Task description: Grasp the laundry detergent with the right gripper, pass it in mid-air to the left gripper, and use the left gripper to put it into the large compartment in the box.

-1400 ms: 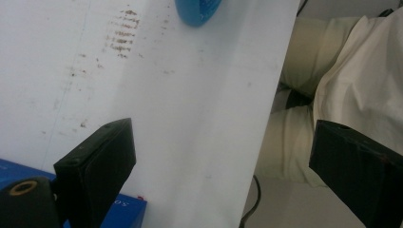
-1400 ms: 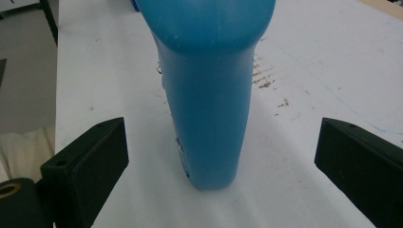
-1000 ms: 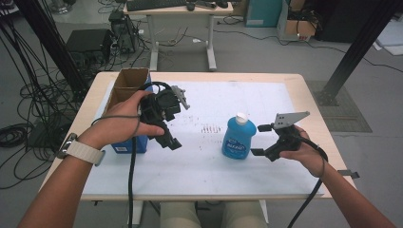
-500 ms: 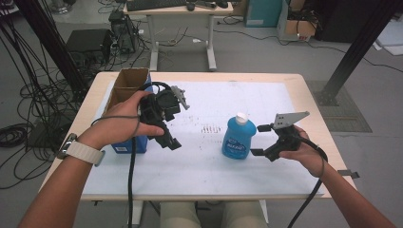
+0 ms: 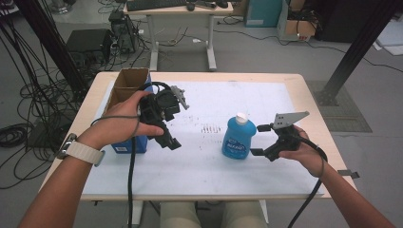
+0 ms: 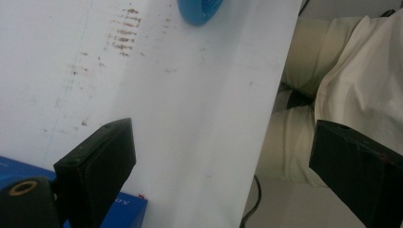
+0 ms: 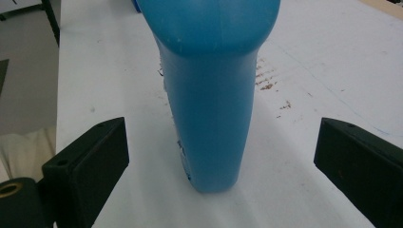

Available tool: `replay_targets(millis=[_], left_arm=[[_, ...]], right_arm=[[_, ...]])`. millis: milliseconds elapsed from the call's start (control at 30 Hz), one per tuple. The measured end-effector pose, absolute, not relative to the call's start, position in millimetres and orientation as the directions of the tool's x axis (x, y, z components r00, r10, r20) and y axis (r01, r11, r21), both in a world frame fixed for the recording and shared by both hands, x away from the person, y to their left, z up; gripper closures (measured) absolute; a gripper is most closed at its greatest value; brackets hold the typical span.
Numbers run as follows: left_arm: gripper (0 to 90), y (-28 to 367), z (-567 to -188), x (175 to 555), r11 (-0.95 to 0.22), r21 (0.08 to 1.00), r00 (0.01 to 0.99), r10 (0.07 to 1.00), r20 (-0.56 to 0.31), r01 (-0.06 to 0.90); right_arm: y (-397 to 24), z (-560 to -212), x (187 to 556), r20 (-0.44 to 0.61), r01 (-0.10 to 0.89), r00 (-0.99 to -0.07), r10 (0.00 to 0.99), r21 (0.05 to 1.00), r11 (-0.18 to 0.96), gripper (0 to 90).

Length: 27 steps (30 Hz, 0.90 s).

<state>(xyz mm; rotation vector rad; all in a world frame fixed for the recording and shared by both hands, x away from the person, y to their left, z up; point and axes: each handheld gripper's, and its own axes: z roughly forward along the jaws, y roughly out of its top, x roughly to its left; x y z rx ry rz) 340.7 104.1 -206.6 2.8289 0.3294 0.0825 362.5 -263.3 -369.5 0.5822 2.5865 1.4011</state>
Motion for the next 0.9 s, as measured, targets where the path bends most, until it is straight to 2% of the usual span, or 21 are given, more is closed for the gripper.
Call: replay_targets(millis=[900], left_arm=[[8.6,103.6,-207.4,341.1,-0.932,0.289,0.972,0.235,0.024,0.218]], right_arm=[[-263.4,-370.2,363.0,0.060,0.266,-0.916,0.398,0.832,0.486,4.2]])
